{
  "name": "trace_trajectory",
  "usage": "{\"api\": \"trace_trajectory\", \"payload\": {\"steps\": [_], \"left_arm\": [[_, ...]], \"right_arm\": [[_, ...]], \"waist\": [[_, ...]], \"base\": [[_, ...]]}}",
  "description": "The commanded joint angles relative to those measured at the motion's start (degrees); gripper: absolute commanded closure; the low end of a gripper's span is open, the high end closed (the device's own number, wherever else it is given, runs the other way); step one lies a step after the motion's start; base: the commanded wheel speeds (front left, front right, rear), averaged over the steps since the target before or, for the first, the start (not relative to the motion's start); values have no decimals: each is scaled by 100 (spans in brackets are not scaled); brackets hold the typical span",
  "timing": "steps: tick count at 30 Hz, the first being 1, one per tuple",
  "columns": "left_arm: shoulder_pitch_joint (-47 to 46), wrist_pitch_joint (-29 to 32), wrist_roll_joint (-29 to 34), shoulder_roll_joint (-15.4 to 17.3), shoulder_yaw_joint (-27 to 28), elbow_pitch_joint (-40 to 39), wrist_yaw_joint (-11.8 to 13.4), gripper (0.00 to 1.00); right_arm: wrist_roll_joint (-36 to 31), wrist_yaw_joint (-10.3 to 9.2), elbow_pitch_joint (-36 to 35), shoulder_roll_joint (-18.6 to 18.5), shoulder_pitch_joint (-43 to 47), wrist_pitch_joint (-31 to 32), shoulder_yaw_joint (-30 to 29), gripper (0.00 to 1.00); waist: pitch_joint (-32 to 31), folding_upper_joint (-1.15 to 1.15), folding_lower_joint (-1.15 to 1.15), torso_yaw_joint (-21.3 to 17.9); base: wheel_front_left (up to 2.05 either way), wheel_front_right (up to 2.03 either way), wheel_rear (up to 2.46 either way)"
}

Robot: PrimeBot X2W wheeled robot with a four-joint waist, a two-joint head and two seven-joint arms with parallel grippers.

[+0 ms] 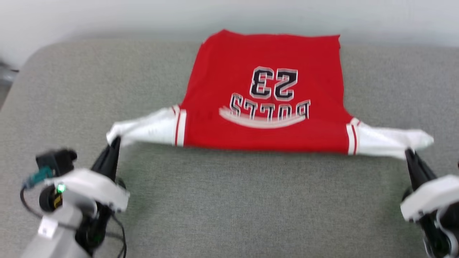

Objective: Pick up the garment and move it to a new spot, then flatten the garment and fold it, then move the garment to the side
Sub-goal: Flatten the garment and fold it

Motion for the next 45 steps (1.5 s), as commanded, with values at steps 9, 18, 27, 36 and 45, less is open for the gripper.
{"api": "trace_trajectory", "payload": {"steps": [9,18,27,36,45], "left_arm": [[1848,3,-41,176,209,-1435,847,100],[2939,194,-174,348,214,-2555,1485,100],[2791,267,72,409,58,-3139,1608,100],[2256,241,269,405,26,-3380,1460,100],[1431,147,436,235,9,-3272,1026,100]], "right_arm": [[-60,-7,-906,325,1699,337,-495,100],[-322,-7,-1246,364,2808,589,-571,100],[-432,-5,-1547,364,2143,132,-568,0],[-999,-5,-733,353,133,152,-652,0],[-1339,-5,770,-134,-2278,1454,-747,0]], "waist": [[-573,0,2,134],[-730,0,2,282],[-571,0,2,353],[107,0,2,425],[958,0,2,835]], "base": [[0,0,0],[0,0,0],[0,0,0],[0,0,0],[0,0,0]]}}
